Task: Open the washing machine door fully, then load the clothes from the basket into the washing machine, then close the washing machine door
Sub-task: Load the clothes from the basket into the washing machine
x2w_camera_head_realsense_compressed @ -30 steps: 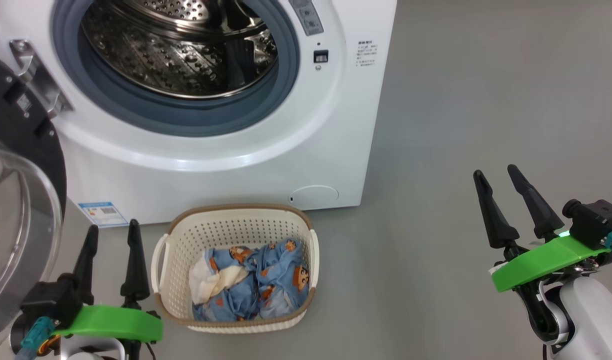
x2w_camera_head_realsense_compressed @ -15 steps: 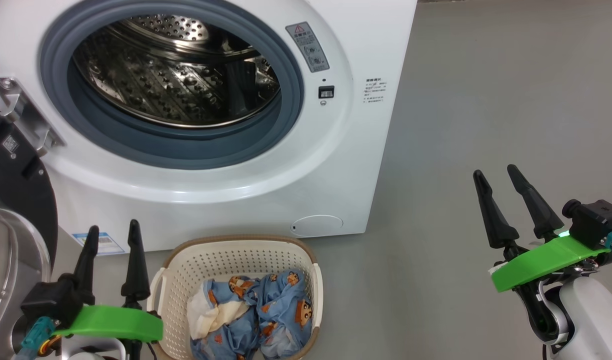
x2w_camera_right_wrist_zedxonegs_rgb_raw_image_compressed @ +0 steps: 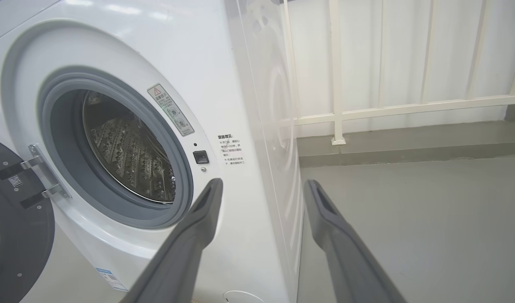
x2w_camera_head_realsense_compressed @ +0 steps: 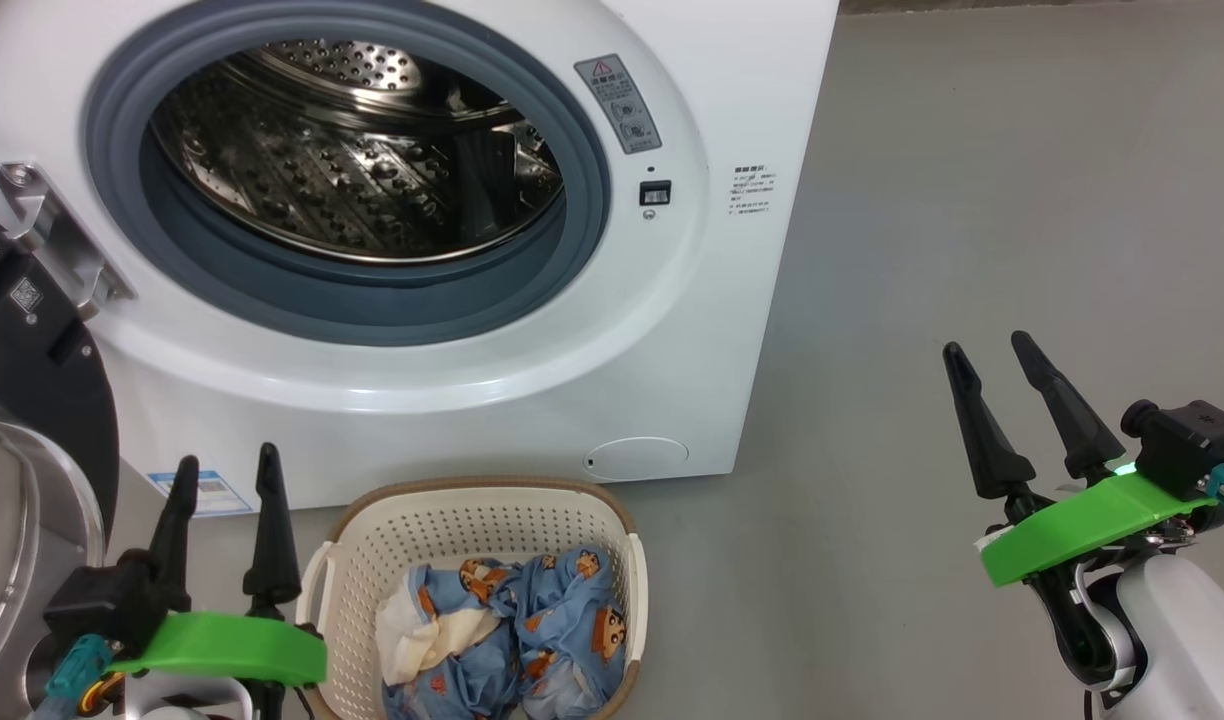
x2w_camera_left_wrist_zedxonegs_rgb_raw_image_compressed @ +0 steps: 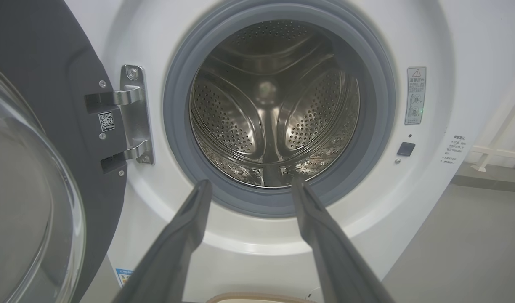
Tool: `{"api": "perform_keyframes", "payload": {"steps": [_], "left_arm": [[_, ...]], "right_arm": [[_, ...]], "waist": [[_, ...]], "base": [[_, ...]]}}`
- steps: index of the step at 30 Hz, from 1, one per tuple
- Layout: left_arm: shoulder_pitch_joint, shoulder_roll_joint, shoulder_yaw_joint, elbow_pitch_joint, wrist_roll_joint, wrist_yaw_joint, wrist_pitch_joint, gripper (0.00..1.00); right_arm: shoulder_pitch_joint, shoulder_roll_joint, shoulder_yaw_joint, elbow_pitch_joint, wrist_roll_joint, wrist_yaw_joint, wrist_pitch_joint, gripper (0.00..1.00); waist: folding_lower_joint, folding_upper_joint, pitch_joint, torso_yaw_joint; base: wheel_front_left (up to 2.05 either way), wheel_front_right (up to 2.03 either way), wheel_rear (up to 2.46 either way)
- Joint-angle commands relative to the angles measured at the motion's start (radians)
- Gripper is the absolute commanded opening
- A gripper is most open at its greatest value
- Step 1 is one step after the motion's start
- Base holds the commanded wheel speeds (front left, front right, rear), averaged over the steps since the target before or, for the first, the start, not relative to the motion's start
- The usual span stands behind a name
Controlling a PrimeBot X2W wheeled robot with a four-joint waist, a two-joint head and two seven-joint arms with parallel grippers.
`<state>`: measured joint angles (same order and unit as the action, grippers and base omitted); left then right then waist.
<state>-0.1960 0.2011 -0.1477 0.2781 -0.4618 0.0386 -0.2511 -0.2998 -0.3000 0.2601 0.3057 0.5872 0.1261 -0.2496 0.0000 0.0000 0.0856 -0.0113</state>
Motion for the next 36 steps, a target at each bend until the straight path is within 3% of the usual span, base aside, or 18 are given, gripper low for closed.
{"api": "perform_keyframes", "payload": {"steps": [1, 17, 36], "left_arm": [[-0.016, 0.017, 0.036, -0.015, 0.009, -0.005, -0.011, 1.0], [-0.023, 0.013, 0.026, -0.001, 0.009, -0.01, -0.01, 1.0], [-0.144, 0.0, -0.047, 0.098, 0.024, -0.041, 0.019, 1.0]], "right_arm": [[-0.002, -0.014, 0.018, -0.021, -0.009, 0.005, -0.012, 1.0], [-0.01, -0.021, 0.015, -0.024, -0.005, 0.005, -0.012, 1.0], [-0.071, -0.012, -0.019, -0.045, -0.011, 0.005, -0.012, 1.0]], "waist": [[0.0, 0.0, 0.0, 0.0], [0.0, 0.0, 0.029, -0.005], [0.0, 0.0, 0.213, -0.036]], "base": [[0.0, 0.0, 0.0], [0.0, 0.0, 0.0], [0.0, 0.0, 0.0]]}}
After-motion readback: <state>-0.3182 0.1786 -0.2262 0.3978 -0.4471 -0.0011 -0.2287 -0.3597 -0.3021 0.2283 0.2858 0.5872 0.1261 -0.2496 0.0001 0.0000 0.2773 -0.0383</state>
